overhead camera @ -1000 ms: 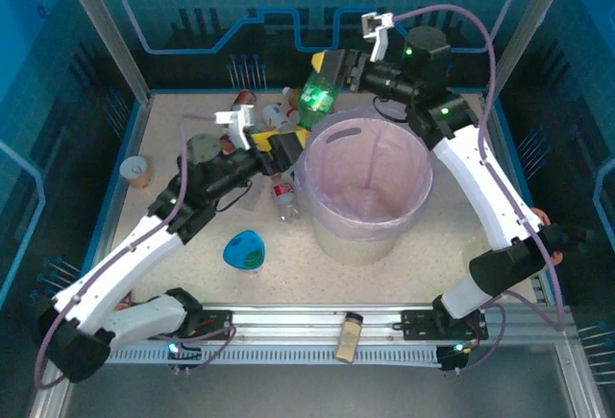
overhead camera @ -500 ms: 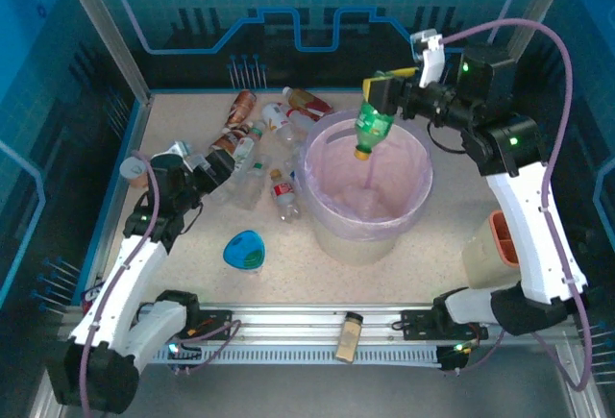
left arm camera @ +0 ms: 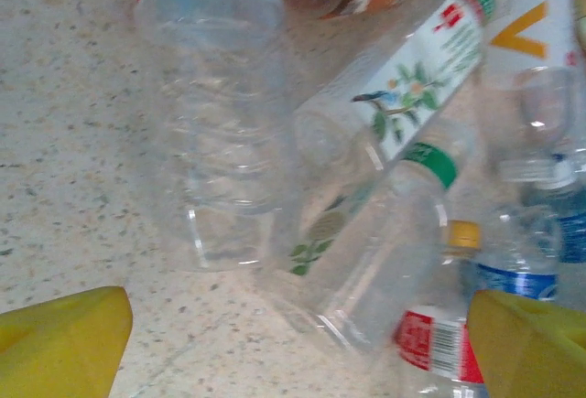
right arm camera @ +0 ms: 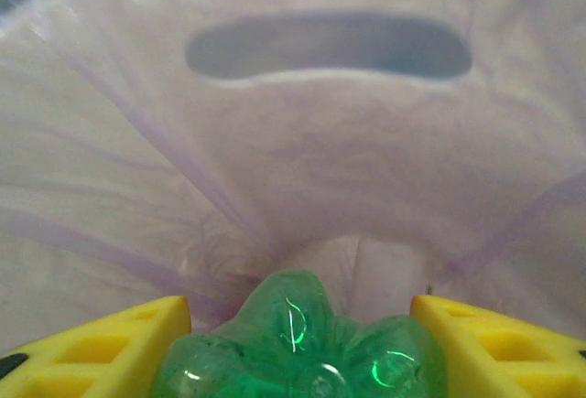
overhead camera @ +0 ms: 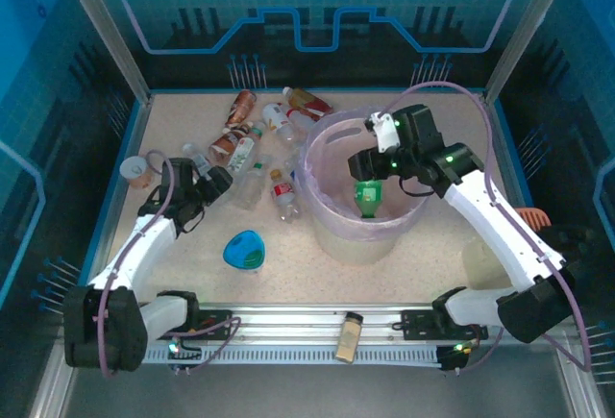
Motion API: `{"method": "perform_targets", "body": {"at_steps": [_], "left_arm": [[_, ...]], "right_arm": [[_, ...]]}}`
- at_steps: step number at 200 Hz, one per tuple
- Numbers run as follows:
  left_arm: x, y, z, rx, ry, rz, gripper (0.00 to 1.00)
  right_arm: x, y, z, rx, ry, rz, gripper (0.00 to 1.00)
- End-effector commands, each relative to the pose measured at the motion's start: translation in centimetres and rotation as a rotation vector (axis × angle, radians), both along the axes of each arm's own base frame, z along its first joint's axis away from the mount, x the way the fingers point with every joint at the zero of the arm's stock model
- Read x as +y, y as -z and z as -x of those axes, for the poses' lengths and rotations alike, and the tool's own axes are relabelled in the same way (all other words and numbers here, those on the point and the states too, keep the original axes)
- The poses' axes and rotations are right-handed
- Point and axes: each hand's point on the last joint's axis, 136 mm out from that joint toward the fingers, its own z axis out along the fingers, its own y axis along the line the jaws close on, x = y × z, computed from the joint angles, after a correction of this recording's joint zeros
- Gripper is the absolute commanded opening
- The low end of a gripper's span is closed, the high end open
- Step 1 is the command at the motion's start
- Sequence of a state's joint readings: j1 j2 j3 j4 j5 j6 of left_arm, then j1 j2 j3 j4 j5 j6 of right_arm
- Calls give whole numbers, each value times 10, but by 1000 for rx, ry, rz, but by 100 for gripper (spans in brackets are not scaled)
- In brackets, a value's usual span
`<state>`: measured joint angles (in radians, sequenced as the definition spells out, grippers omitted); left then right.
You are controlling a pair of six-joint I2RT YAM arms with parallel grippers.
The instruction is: Put the plastic bottles in the bin
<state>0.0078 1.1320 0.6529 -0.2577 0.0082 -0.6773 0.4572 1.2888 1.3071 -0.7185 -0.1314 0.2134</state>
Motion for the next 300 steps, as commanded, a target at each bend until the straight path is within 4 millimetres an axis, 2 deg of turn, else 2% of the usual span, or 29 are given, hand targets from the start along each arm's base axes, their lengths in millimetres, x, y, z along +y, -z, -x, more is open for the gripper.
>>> {"method": "perform_targets", "body": {"at_steps": [1, 29, 48, 65, 92, 139, 185, 208, 243, 281, 300], "left_arm": [[15, 14, 2, 43, -7, -98, 99], [23, 28, -3, 84, -14, -154, 99], [21, 38, -13, 103, 1, -145, 99], [21, 45, -21, 126, 6, -154, 99], [24, 53, -33, 147, 7, -170, 99], [27, 60, -54, 155, 3, -145, 99], [31, 73, -59, 187, -29, -113, 99], [30, 84, -57, 213, -37, -96, 93], [31, 89, -49, 203, -58, -87, 79], [31, 85, -46, 198, -55, -91, 67], [31, 72, -44, 176, -45, -101, 66]], "right_arm": [[9, 7, -3, -4, -1, -43, 31], [8, 35, 3, 45, 11, -36, 36], [7, 45, 7, 67, 14, -27, 50], [5, 43, 11, 62, 11, -11, 61], [0, 21, 18, 27, 1, 11, 77], [-14, -20, 35, -31, -8, 34, 92], [-22, -59, 50, -95, -12, -49, 93], [-20, -87, 58, -137, -24, -158, 93], [-23, -121, 62, -224, -3, -274, 93], [-24, -136, 63, -259, 8, -357, 93], [-25, -138, 63, -255, 12, -360, 93]]}}
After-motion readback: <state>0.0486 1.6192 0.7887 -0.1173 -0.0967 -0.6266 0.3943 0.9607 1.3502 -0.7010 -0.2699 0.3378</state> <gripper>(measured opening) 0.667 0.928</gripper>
